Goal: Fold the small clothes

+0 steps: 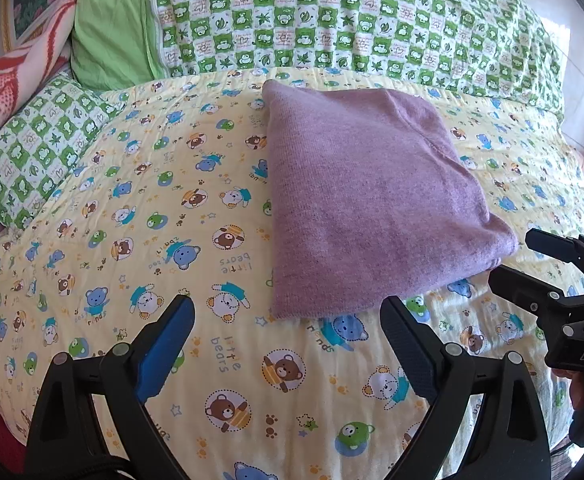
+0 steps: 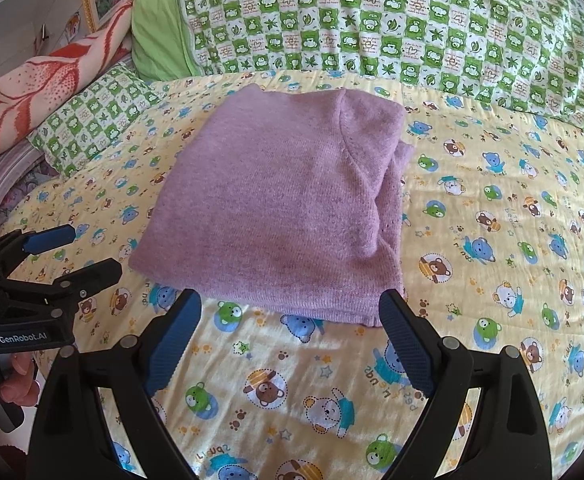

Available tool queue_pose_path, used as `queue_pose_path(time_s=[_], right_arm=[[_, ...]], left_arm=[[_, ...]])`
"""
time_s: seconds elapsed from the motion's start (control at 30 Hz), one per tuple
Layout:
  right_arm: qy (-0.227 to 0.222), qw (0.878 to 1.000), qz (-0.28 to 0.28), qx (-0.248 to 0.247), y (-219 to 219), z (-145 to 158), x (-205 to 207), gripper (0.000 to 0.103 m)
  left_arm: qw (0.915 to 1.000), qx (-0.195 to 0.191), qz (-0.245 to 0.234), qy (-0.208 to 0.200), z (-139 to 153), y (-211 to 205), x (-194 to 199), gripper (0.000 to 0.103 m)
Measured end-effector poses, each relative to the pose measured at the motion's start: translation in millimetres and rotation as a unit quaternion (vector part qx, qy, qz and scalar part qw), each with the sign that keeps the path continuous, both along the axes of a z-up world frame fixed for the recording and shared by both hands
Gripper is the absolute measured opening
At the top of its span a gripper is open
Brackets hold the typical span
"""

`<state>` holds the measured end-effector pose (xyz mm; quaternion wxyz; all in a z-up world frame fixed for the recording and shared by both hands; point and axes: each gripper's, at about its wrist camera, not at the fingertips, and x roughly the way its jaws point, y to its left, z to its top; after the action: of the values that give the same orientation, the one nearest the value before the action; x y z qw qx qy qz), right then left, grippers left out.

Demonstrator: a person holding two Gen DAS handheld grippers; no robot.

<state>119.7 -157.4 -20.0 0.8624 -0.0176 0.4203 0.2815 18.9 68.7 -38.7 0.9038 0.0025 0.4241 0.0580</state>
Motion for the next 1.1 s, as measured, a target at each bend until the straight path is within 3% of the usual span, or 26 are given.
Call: queue_pose_path(time_s=[1.1], right_arm=[[-0.009,1.0,0.001,0.013,2.7,10.5,2.9,0.091]], left_arm=[[1.0,-0.003,0.006,-0.006,5.1,2.1,3.9,0.095]])
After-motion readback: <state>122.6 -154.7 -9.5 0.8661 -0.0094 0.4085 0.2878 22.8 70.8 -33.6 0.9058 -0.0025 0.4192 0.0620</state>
